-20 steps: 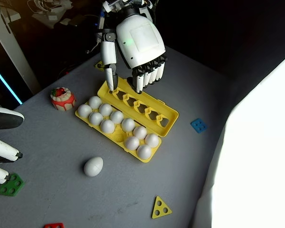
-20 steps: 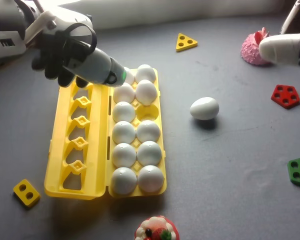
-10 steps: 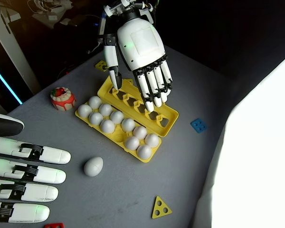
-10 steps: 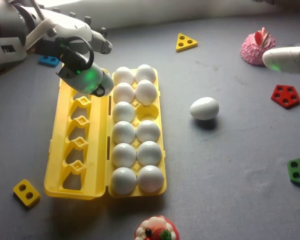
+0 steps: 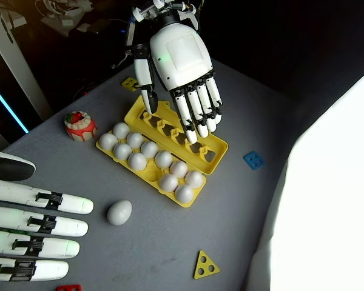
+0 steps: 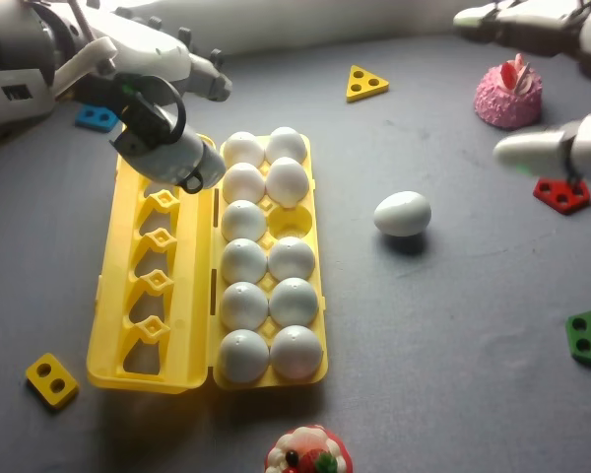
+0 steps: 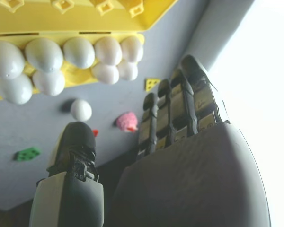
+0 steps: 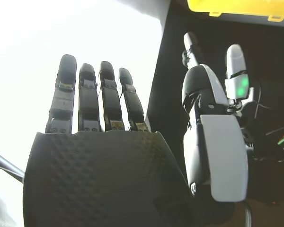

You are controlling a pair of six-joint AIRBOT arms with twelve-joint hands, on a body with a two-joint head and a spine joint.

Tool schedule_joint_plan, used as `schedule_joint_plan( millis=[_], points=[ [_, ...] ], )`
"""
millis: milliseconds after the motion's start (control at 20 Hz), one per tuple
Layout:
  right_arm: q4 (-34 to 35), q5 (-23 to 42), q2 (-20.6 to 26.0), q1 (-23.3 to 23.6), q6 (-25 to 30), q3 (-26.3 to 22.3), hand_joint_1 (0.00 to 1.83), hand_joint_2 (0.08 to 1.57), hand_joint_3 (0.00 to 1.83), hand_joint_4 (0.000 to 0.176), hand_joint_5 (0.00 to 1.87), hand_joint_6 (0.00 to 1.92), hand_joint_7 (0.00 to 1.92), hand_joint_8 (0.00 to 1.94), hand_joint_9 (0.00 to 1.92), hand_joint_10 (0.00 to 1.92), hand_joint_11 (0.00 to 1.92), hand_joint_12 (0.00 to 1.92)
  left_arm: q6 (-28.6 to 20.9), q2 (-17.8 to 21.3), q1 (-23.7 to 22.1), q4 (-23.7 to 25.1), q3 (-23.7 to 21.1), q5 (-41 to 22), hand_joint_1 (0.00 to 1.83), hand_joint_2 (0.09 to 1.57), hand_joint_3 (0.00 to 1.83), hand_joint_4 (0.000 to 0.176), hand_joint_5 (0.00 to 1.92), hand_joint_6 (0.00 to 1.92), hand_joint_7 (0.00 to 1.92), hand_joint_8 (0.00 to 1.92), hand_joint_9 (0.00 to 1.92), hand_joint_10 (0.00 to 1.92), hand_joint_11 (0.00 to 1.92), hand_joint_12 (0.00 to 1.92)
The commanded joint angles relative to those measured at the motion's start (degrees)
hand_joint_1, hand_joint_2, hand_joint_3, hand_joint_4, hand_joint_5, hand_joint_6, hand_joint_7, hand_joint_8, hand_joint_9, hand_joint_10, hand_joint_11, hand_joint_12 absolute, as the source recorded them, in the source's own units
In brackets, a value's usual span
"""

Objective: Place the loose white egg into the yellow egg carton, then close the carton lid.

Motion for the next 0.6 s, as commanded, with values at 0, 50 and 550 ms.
schedule_joint_plan(
  millis=[0,50,550],
  points=[
    [3.3,6.1,-0.6,0.3,-3.1,0.8,0.73,1.13,0.00,0.000,0.22,0.04,0.21,0.01,0.09,0.01,0.00,0.54,0.3,0.2,-0.3,3.0,0.0,-4.0,0.33,1.32,0.00,0.031,0.14,0.00,0.18,0.00,0.18,0.01,0.00,0.70],
    [6.5,5.6,-1.7,0.3,-5.7,1.5,0.79,1.14,0.00,0.000,0.26,0.06,0.22,0.01,0.08,0.01,0.00,0.55,0.4,0.3,-0.2,3.0,-0.1,-4.3,0.36,1.31,0.00,0.038,0.15,0.00,0.20,0.01,0.19,0.01,0.00,0.71],
    [35.5,11.0,-15.8,-3.0,-32.9,8.6,0.88,1.15,0.00,0.011,0.30,0.08,0.12,0.00,0.00,0.00,0.00,0.46,0.5,2.1,-0.5,6.1,-2.9,0.4,0.36,1.31,0.00,0.034,0.19,0.00,0.19,0.00,0.17,0.00,0.00,0.64]
  ],
)
